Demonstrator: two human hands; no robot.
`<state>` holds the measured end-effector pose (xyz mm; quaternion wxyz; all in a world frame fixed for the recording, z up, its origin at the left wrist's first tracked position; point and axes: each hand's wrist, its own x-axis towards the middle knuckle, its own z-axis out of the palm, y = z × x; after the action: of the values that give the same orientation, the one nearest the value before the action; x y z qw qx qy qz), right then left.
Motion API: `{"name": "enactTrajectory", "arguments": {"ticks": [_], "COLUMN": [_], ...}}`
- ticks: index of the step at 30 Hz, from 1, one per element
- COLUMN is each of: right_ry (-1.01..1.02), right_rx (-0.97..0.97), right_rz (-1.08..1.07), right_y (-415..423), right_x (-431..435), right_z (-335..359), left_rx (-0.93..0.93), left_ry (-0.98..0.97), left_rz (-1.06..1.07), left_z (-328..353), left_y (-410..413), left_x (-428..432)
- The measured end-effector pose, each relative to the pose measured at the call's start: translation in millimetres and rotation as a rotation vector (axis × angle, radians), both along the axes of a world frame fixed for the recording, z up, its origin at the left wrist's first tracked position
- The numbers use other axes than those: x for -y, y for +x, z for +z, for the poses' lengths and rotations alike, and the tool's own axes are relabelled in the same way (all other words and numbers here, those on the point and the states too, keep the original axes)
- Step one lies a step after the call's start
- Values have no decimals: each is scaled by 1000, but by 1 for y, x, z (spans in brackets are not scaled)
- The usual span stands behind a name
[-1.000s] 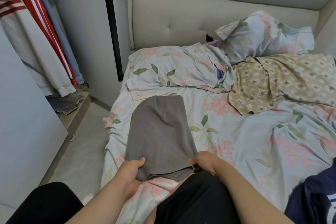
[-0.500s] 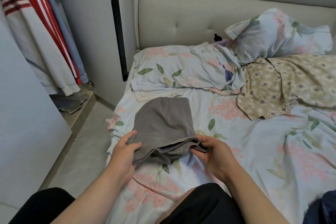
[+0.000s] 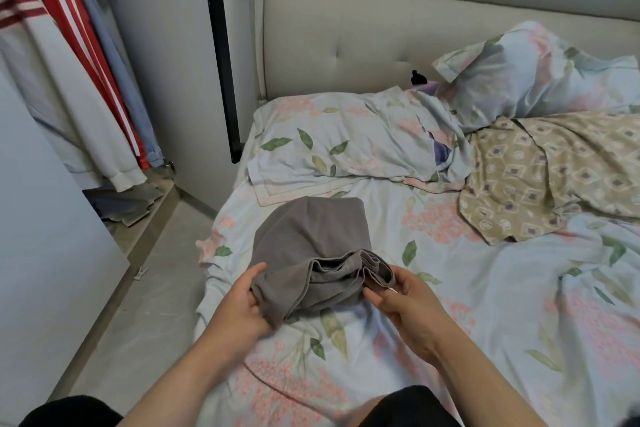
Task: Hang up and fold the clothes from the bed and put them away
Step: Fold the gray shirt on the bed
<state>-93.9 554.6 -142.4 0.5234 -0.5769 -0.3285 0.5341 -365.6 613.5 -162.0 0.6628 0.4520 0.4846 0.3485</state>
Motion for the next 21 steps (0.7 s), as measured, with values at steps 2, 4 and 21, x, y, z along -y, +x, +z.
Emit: {"name": "enactTrajectory", "arguments": {"ticks": [2, 4, 21], "right_ry": [-14, -27, -319], "right_rx": [80, 174, 772], "right_rz": [-41, -97, -186], "right_y": [1, 2, 32], "right_x": [-11, -27, -216], "right_z": [-1, 1, -41], "left_rx": [-336, -619, -449], "left_ry": [244, 450, 476], "left_rz": [-60, -7, 336], "left_z": [3, 3, -3], "left_y": [-3, -5, 27], "left_x": [-11, -27, -161]}}
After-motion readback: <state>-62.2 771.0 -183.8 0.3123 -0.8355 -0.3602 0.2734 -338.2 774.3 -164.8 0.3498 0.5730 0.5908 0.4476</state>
